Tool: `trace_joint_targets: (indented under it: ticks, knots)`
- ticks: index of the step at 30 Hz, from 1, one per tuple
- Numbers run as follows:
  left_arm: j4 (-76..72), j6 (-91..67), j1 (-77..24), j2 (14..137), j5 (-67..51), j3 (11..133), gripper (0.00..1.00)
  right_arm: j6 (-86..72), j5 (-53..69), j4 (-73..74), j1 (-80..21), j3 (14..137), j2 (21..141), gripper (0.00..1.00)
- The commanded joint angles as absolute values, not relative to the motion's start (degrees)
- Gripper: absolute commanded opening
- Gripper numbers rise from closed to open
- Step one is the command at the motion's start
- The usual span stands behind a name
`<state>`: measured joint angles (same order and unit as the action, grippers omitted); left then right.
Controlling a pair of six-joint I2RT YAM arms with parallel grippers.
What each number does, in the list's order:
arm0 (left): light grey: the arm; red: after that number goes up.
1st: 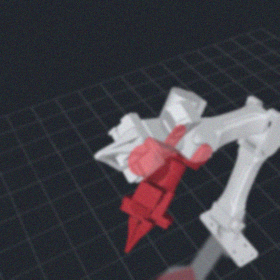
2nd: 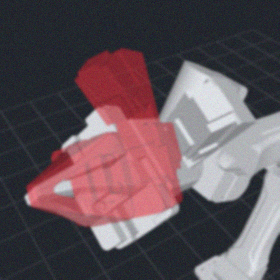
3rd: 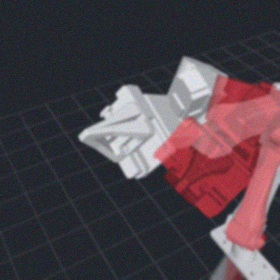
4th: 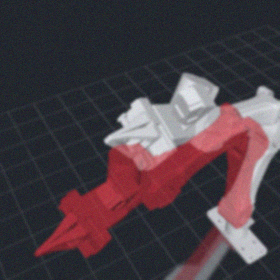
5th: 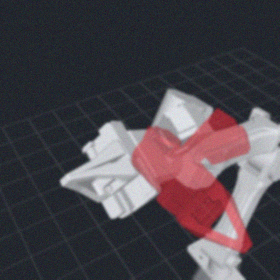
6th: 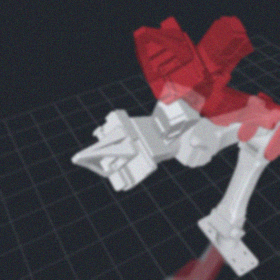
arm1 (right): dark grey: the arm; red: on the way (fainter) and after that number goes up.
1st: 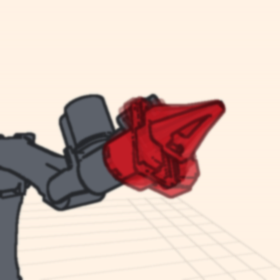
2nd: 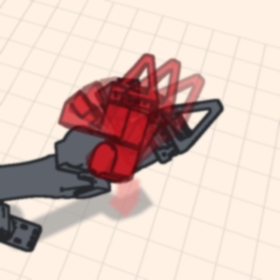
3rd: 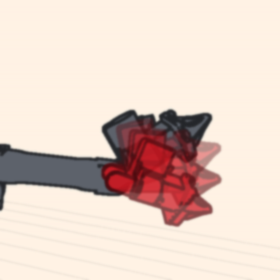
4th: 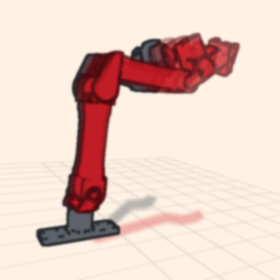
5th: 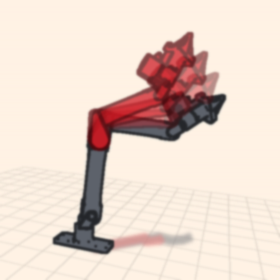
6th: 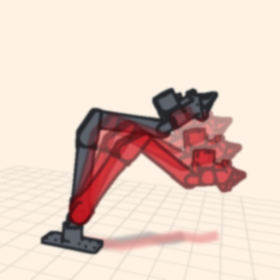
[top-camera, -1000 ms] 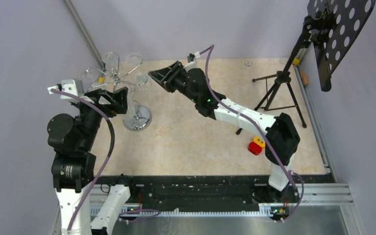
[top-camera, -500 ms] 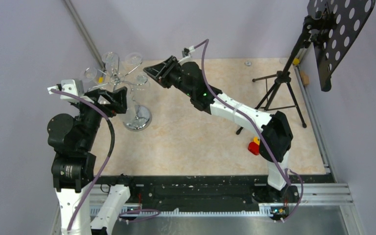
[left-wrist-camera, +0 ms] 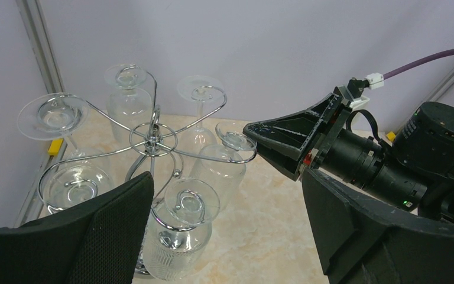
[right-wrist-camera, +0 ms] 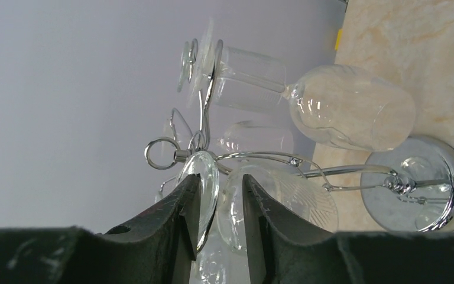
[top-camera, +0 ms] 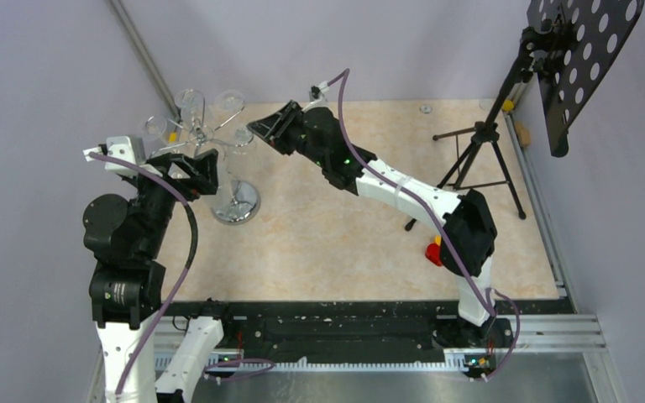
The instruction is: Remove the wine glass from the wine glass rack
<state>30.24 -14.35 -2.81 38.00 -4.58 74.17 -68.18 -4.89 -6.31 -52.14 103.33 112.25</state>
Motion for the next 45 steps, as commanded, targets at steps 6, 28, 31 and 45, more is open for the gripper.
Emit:
trace_joint_targets:
  ticks: [6, 28, 31, 45]
  knots:
    - [28.8, -12.8, -3.4, 37.6, -3.9, 73.7, 0.99, -67.7, -4.0, -8.1, -53.2, 106.4, 112.7, 0.21]
    - [28.1, -12.8, -3.6, 38.0, -3.5, 73.6, 0.99, -72.7, -2.9, -7.3, -53.1, 102.7, 106.4, 0.0]
    - [28.1, -12.8, -3.6, 37.9, -3.6, 73.4, 0.99, -73.3, -2.1, -7.3, -53.1, 102.5, 106.3, 0.0]
    - [28.0, -12.8, -3.6, 37.7, -3.5, 73.2, 0.99, -75.1, -0.3, -10.0, -55.7, 101.6, 104.9, 0.0]
